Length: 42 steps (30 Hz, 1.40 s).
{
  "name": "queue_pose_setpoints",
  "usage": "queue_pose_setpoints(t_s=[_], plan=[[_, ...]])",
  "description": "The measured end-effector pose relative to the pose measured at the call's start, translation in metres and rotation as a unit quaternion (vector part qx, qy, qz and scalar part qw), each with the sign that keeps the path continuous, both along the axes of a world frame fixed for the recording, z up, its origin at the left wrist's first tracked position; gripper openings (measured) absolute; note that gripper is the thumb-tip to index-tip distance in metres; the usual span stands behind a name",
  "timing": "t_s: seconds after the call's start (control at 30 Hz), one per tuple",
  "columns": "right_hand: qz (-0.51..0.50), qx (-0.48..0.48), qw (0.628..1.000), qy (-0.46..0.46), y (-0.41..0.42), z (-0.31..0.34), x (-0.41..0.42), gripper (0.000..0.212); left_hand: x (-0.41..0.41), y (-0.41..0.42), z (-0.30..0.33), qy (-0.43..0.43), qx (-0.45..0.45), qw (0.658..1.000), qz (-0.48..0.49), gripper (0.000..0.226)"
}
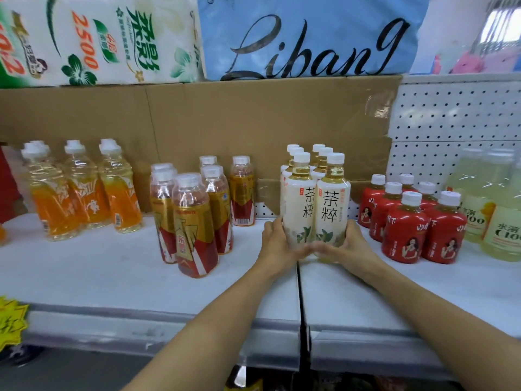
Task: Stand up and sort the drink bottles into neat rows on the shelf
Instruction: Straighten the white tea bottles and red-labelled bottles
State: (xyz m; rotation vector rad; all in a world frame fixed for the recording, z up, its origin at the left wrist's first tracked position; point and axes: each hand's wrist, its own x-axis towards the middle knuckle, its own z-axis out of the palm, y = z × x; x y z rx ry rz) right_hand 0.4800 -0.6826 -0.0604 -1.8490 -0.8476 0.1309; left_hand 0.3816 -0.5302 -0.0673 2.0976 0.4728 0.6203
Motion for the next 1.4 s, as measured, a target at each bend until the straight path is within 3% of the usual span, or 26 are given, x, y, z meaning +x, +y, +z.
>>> queue_pose_setpoints(t_s=[0.1, 0.27, 0.4, 0.5, 0.6, 0.67, 0.77, 0.83, 0.93, 1.0, 1.1, 1.2, 1.4], plan=[[-0.043, 0.015, 0.999, 0.011, 0.0, 0.002, -0.004, 0.078, 0.005, 0.003, -0.001, -0.03, -0.013, 0.999, 0.011, 0.081], [-0.028, 0.012, 0.999, 0.026, -0.003, -0.006, 0.004, 0.065, 0.007, 0.007, -0.002, -0.012, -0.048, 0.998, -0.028, 0.065], [-0.017, -0.085, 0.996, -0.006, -0.005, -0.004, 0.002, 0.068, 0.001, 0.005, 0.002, 0.019, -0.059, 0.997, -0.035, 0.08], [0.019, -0.196, 0.978, 0.065, -0.008, 0.017, -0.008, 0.077, -0.019, -0.001, 0.014, 0.069, -0.027, 0.996, -0.059, 0.094], [0.014, -0.326, 0.943, 0.068, -0.017, 0.046, -0.031, 0.058, -0.066, -0.006, 0.034, 0.065, 0.034, 0.992, -0.103, 0.075], [0.008, -0.372, 0.928, 0.006, -0.019, 0.057, -0.052, 0.048, -0.107, -0.002, 0.045, -0.007, 0.093, 0.992, -0.089, 0.064], [0.068, -0.323, 0.94, -0.09, 0.003, 0.063, -0.09, 0.039, -0.152, 0.022, 0.049, -0.197, 0.27, 0.942, 0.016, 0.057], [0.135, -0.246, 0.957, -0.074, 0.033, 0.063, -0.112, 0.073, -0.164, 0.055, 0.04, -0.262, 0.322, 0.903, 0.108, 0.08], [0.187, -0.162, 0.969, -0.032, 0.089, 0.061, -0.118, 0.123, -0.176, 0.102, 0.046, -0.229, 0.24, 0.931, 0.152, 0.122], [0.215, -0.127, 0.968, 0.018, 0.124, 0.061, -0.116, 0.135, -0.175, 0.13, 0.049, -0.171, 0.149, 0.964, 0.141, 0.143], [0.28, -0.087, 0.951, 0.099, 0.163, 0.057, -0.112, 0.15, -0.173, 0.163, 0.053, -0.139, 0.06, 0.986, 0.072, 0.157], [0.306, -0.079, 0.941, 0.12, 0.187, 0.052, -0.112, 0.148, -0.174, 0.18, 0.052, -0.111, 0.058, 0.992, -0.001, 0.148], [0.311, -0.08, 0.942, 0.098, 0.236, 0.049, -0.149, 0.114, -0.207, 0.228, 0.047, -0.099, 0.028, 0.995, -0.016, 0.15]])
